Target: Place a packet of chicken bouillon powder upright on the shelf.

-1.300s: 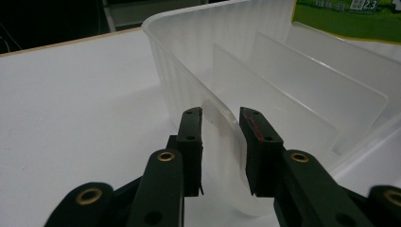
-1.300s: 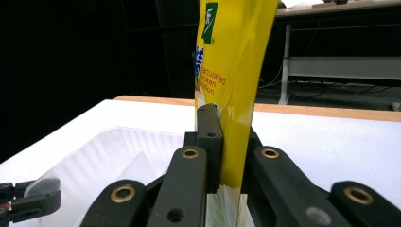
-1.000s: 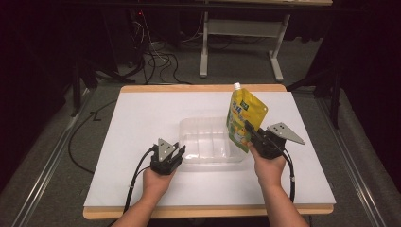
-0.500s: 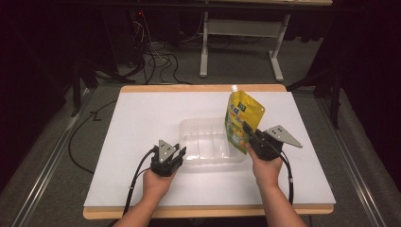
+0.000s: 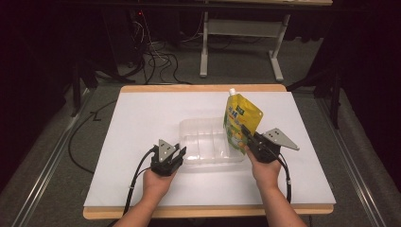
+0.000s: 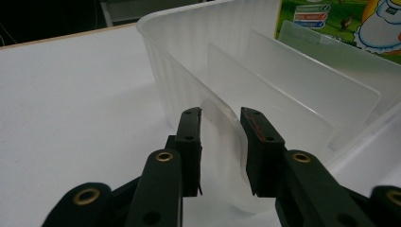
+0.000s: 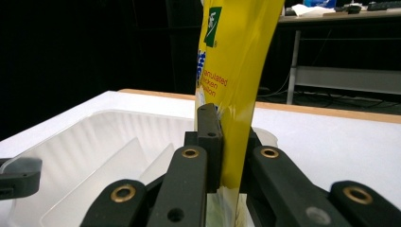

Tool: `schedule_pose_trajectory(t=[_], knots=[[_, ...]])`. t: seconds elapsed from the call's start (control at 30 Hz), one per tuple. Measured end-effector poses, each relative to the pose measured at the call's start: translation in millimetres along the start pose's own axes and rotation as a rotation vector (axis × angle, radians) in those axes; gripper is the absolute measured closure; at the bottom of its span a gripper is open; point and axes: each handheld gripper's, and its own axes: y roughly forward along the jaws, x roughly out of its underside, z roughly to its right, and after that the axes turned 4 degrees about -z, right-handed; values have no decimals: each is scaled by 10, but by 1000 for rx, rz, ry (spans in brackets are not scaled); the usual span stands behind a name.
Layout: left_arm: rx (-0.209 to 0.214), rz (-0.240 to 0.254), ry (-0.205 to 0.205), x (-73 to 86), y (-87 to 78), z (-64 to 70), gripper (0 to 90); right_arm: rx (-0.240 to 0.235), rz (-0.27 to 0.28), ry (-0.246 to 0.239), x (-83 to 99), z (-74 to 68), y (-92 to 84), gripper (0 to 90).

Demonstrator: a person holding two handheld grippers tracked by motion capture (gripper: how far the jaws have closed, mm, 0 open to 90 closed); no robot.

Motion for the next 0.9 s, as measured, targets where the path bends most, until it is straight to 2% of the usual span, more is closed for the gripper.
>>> schedule_pose_trajectory(t=[0.43, 0.63, 0.83, 0.9], knots=[[-6, -8, 6, 5, 5, 12, 690, 18, -79, -39, 106, -7, -89, 858], [-5, -8, 7, 3, 6, 13, 686, 22, -98, -34, 161, 2, -112, 850], [-5, -9, 8, 4, 9, 15, 679, 26, -103, -27, 184, 16, -139, 804], [-6, -10, 10, 4, 10, 16, 675, 25, -106, -26, 187, 23, -146, 765]])
